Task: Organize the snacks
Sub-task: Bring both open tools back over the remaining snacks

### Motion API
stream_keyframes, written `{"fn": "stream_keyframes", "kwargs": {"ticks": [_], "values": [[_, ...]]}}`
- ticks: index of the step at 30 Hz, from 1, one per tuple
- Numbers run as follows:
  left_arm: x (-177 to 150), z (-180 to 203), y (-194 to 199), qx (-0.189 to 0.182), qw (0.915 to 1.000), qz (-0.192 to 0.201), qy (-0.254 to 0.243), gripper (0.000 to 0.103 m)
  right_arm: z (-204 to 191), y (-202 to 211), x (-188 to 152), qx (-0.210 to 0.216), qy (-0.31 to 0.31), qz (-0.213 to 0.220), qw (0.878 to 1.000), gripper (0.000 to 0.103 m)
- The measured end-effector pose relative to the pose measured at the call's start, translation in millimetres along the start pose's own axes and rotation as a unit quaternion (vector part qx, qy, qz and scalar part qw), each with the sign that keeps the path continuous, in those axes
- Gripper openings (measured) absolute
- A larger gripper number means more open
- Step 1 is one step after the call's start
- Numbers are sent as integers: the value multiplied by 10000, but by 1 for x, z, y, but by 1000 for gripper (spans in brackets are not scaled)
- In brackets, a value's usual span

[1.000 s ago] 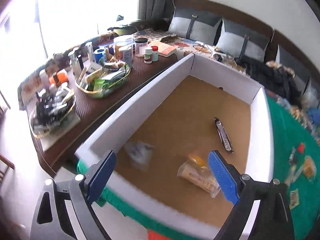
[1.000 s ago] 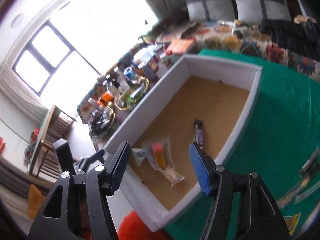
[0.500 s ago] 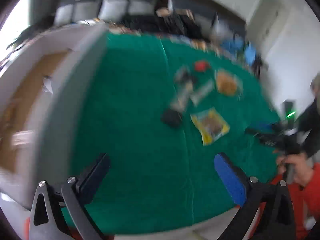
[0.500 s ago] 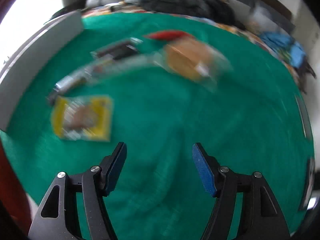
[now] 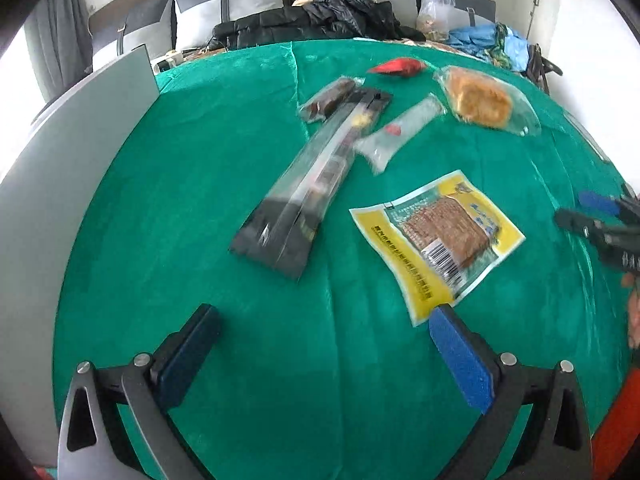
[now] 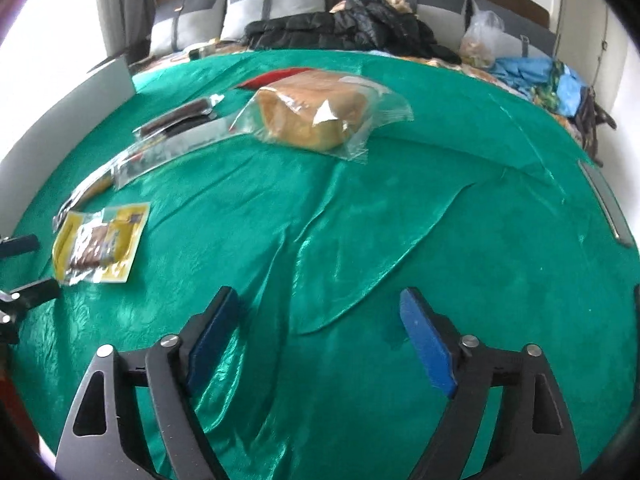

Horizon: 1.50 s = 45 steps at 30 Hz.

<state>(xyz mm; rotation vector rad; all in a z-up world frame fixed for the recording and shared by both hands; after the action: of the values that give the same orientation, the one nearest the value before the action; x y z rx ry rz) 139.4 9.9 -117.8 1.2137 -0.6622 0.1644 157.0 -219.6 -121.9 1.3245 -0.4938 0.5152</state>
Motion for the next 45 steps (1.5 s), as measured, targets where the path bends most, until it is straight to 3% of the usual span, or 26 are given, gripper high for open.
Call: {"fn": "stream_keyframes", "kwargs": {"ticks": [6,45], "values": [[21,6,-18,-49,9999,122,-108,103,0,0,-1,-34,-27,-24,10000,89],[18,7,-15,-93,9998,156,-125,103,5,-2,-2,-47,-60,-27,10000,91]]}}
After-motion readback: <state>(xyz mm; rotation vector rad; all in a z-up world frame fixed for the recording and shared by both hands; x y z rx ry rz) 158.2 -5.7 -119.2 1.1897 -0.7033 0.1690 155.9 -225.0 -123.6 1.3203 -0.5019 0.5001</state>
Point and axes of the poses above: each gripper's, at about its wrist camera, not at the fingertips, and y roughly against the way its jaws point, z to its right, x to its top, the point moved 1 cm from there along -y, roughly the way its jaws point, and after that the axes turned 12 degrees about -x, right-handed, at the moved point
